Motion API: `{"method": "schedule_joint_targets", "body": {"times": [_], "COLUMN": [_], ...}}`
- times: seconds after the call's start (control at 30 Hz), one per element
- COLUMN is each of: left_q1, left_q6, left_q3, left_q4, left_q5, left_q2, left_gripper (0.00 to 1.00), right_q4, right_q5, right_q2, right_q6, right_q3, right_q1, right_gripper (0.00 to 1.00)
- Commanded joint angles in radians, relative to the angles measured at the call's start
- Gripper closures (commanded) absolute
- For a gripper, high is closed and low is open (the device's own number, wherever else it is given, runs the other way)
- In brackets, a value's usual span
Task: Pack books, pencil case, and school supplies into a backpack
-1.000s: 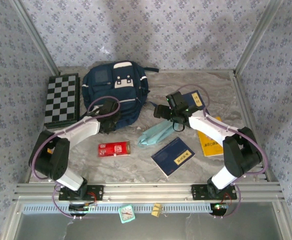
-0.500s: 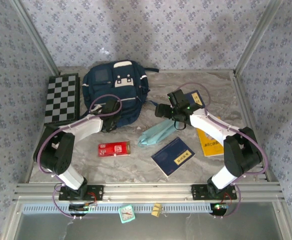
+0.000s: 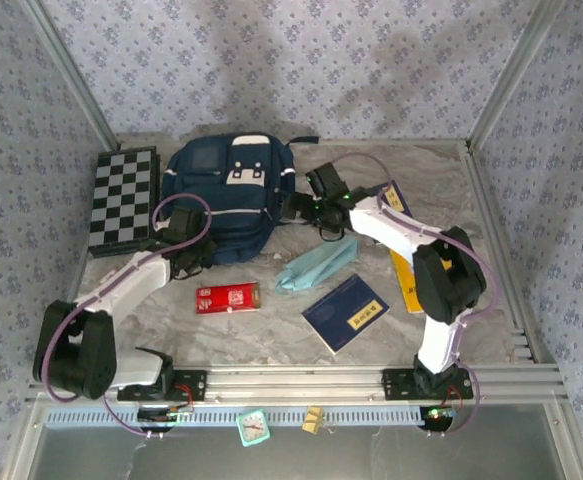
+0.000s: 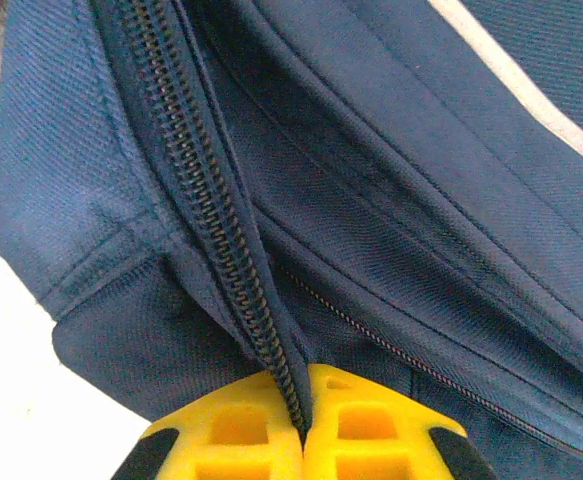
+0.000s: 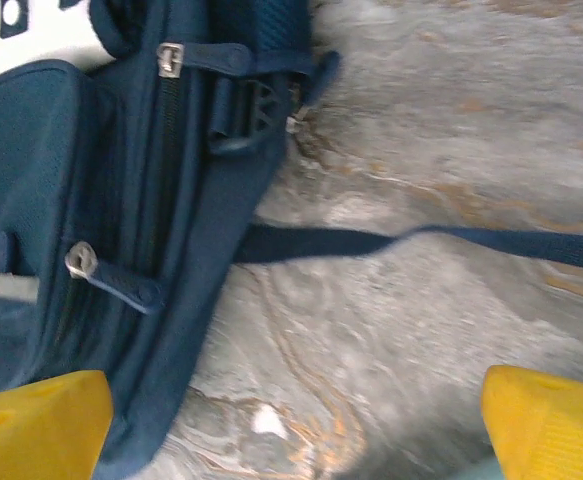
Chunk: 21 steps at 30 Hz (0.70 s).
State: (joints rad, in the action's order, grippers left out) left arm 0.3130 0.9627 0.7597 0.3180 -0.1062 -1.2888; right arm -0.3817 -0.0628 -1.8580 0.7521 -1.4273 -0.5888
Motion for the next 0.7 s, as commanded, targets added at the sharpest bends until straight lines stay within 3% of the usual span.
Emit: {"method": "schedule_joint_targets", "body": {"times": [0.0, 0.5, 0.57, 0.67], "left_q1": [-0.003, -0.002, -0.003, -0.003], "left_q6": [-0.093, -0.164, -0.166, -0.185], "left_q3": [0.023, 0.069, 0.067, 0.076], "left_q4": [-0.008, 0.036, 0.032, 0.039], "left_q5": [0.084, 0.107, 0.106, 0.109], "left_q2": [0.037, 0.001, 0.000, -0.008], "left_gripper": [1.00, 1.00, 1.00, 1.00], "right_q4": [0.005, -0.136, -0.158, -0.199], "right_q5": [-0.027, -0.022, -0.017, -0.020], "right_q2": [-0.094, -0.483, -0.524, -0.565], "right_q6": [0.054, -0.027, -0.031, -0.044], "right_q3": [-0.107, -0.626, -0.670, -0.729], "right_q1": [0.000, -0.044, -0.047, -0.047], "right_gripper": [0.06, 0.22, 0.26, 0.43]}}
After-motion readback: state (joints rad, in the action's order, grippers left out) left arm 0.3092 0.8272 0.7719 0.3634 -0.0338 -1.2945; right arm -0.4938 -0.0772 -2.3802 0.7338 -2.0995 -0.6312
